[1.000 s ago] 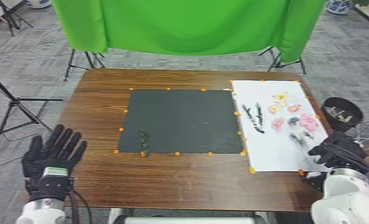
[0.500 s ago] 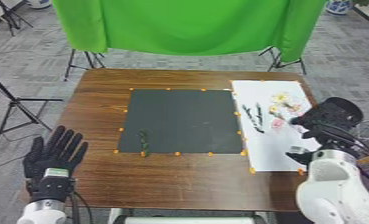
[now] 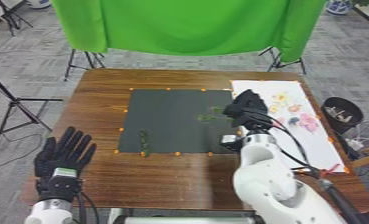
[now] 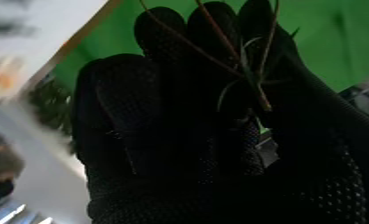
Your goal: Arrange flowers
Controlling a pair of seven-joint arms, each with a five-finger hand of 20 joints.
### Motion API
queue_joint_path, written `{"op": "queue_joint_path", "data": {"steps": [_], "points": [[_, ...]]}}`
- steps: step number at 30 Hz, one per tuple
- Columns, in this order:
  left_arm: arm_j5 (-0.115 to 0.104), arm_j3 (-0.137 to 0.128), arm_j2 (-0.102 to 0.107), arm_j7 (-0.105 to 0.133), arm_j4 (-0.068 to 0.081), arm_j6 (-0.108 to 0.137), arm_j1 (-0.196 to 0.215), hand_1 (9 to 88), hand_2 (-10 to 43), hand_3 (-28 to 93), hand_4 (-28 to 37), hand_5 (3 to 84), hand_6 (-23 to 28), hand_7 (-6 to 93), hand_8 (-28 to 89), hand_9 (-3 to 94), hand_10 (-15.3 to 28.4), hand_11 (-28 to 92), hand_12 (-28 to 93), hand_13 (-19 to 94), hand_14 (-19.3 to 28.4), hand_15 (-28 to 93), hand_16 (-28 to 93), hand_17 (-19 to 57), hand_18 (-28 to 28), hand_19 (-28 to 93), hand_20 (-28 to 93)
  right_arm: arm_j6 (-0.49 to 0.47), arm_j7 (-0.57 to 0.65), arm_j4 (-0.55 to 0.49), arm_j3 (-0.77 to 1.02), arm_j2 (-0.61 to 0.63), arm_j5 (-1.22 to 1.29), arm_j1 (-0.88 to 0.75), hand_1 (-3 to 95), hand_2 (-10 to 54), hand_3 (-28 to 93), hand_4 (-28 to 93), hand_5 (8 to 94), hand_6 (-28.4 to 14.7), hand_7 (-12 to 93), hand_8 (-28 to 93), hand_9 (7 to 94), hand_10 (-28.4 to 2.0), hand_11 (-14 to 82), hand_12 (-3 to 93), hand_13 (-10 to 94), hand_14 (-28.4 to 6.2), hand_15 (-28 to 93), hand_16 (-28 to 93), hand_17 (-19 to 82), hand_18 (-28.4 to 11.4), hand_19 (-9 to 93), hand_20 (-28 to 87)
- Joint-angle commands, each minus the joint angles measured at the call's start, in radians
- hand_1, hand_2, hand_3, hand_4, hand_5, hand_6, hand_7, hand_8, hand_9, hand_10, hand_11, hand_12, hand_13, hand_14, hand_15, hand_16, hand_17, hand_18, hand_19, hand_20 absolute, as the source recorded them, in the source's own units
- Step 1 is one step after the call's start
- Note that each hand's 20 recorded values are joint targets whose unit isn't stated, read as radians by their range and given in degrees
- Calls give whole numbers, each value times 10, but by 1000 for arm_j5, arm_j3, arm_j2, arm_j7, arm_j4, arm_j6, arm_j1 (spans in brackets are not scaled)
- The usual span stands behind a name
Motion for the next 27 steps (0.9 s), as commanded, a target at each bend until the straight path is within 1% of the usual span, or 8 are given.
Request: {"op": "queue_joint_path", "data": {"steps": [1,3,6,9,13,15,21,27], "points": [[8,19,8,-28,9,16,-22,251,191,732,-282,437,103,154,-82,358,163,279,115,262,173,450,-87,-62,145,378,85,-40,-11,60,-114,-128,-34,87,381,-95,930,-27,791,-14,485,88,922,-119,158,424,730,-132,627,355,292,-252,779,368],[15,23,10,-38,13,18,-30,250,190,732,-283,438,104,153,-83,358,163,279,115,262,173,450,-87,-62,145,378,85,-41,6,70,-132,-146,-43,93,383,-95,930,-28,791,-15,485,88,922,-119,159,424,731,-133,628,355,293,-254,781,366],[12,22,17,-44,12,25,-32,251,190,730,-283,438,103,154,-82,358,163,279,116,262,173,450,-88,-62,145,378,85,-27,25,101,-165,-179,-89,101,386,-95,931,-26,795,-18,485,85,925,-121,161,422,735,-137,630,353,294,-260,786,364],[15,30,18,-57,21,28,-50,250,189,730,-283,437,103,154,-83,358,163,279,116,262,173,451,-87,-62,145,378,85,-11,25,163,-197,-224,-130,107,391,-95,932,-27,800,-20,479,88,929,-122,165,418,735,-138,634,351,299,-269,795,363],[20,54,4,-93,37,20,-84,250,189,730,-283,437,103,154,-82,359,163,280,116,262,173,450,-88,-62,145,379,85,4,6,238,-227,-264,-188,103,400,-95,932,-41,804,-24,469,95,930,-121,165,418,739,-141,639,346,301,-278,806,358],[27,59,5,-110,41,14,-91,250,189,730,-283,437,104,153,-82,359,162,280,115,262,173,450,-88,-62,145,378,85,4,3,248,-225,-280,-199,83,405,-95,931,-51,804,-25,466,96,930,-121,166,420,739,-142,640,345,302,-280,808,356],[27,50,8,-115,46,17,-95,250,188,729,-283,437,104,154,-82,358,163,281,115,262,173,451,-88,-62,145,378,85,-14,-8,233,-227,-292,-176,41,435,-95,917,-125,796,-23,457,87,925,-119,166,426,738,-143,645,334,303,-282,817,343],[23,50,8,-113,47,17,-91,251,189,728,-283,437,103,154,-83,359,163,281,115,262,172,450,-87,-62,145,378,85,-20,-13,219,-244,-281,-184,28,466,-95,856,-194,791,-26,373,123,917,-127,178,408,741,-153,656,288,300,-282,820,335]]}}
